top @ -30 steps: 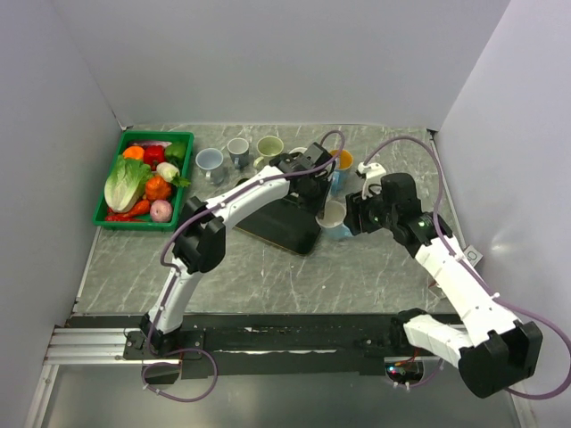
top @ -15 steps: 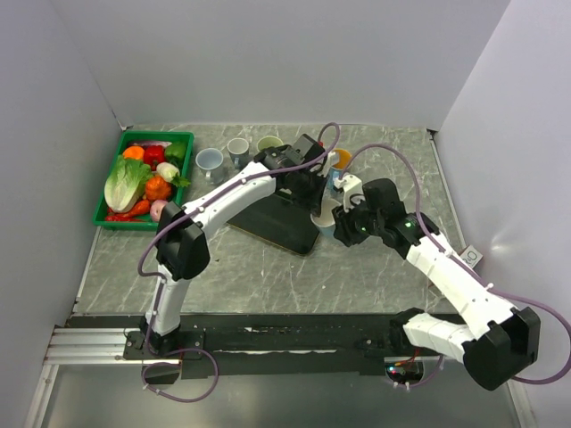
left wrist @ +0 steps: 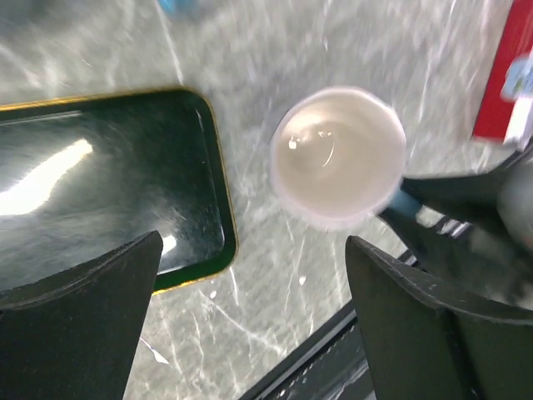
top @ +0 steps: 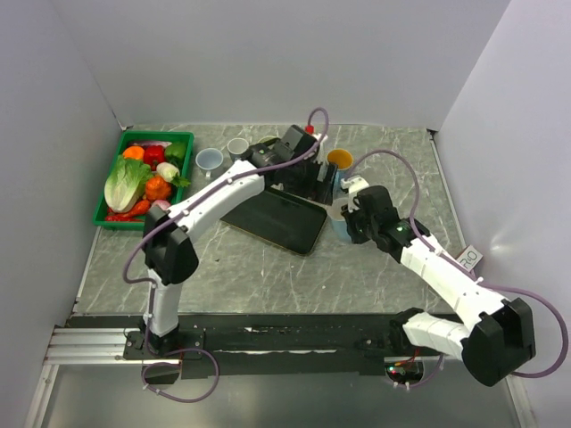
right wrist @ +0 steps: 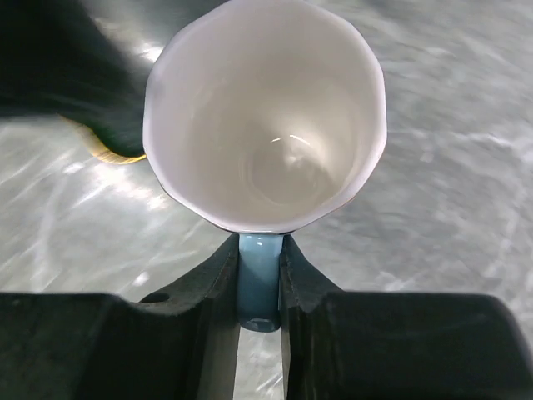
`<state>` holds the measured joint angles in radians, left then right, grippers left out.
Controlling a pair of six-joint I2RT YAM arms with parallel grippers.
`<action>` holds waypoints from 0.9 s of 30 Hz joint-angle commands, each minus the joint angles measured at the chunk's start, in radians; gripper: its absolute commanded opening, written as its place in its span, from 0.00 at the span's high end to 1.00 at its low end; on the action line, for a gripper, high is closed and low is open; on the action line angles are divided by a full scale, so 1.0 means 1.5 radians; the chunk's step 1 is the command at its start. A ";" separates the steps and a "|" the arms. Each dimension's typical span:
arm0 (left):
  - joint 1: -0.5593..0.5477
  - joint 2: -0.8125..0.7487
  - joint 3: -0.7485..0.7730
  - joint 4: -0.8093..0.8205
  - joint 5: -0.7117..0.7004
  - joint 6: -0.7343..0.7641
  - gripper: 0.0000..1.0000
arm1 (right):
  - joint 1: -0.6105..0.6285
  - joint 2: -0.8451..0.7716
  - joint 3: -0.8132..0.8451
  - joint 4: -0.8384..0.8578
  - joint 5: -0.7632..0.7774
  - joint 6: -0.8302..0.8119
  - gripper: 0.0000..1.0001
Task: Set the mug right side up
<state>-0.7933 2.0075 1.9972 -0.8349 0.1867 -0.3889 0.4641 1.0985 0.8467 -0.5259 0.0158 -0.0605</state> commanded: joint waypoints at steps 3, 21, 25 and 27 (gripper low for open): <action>0.039 -0.121 -0.059 0.091 -0.084 -0.063 0.04 | -0.055 0.002 -0.055 0.254 0.199 0.083 1.00; 0.083 -0.216 -0.154 0.115 -0.096 -0.091 0.04 | -0.147 0.290 0.059 0.469 0.251 0.133 1.00; 0.087 -0.220 -0.156 0.117 -0.092 -0.095 0.04 | -0.151 0.316 0.106 0.407 0.226 0.160 0.89; 0.088 -0.216 -0.153 0.116 -0.090 -0.096 0.04 | -0.156 0.326 0.119 0.381 0.212 0.178 0.88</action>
<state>-0.6682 1.7279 1.7592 -0.6922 0.0547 -0.5175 0.2386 1.5749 0.9329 0.0319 0.3531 0.1402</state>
